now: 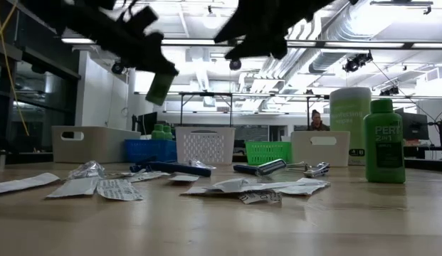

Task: Pick & Place Travel size toiletries
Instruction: Put the shampoo into the blue bin

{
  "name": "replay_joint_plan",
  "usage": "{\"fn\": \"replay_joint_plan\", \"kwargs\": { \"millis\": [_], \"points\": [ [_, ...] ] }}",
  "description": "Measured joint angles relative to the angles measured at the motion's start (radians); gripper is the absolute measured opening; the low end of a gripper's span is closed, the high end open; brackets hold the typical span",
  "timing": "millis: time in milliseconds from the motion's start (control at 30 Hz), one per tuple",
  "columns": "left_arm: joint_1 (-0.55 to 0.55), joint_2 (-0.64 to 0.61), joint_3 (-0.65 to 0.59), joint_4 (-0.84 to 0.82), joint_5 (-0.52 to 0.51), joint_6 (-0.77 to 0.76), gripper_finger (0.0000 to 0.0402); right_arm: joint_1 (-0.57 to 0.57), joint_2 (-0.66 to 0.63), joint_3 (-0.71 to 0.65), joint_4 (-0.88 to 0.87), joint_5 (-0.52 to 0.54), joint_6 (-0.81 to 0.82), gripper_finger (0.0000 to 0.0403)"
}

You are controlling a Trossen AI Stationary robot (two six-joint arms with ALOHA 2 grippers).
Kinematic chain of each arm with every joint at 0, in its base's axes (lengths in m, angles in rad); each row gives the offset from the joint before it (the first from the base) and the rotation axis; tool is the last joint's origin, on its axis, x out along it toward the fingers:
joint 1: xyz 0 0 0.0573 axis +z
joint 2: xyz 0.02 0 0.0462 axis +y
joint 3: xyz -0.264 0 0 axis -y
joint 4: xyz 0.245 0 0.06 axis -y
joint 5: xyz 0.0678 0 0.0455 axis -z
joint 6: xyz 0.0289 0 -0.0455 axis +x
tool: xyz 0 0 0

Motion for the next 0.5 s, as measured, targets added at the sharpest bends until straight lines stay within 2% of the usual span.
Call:
{"fn": "replay_joint_plan", "kwargs": {
  "millis": [200,500],
  "points": [
    [0.201,-0.019,-0.108,0.210,0.000,0.001,0.0096,0.015,0.003,-0.002,-0.009,-0.001,0.001,0.0270],
    [0.463,0.048,-0.118,0.252,0.164,-0.097,0.0096,0.013,0.003,-0.002,0.000,0.000,0.008,0.0270]
  ]
}}
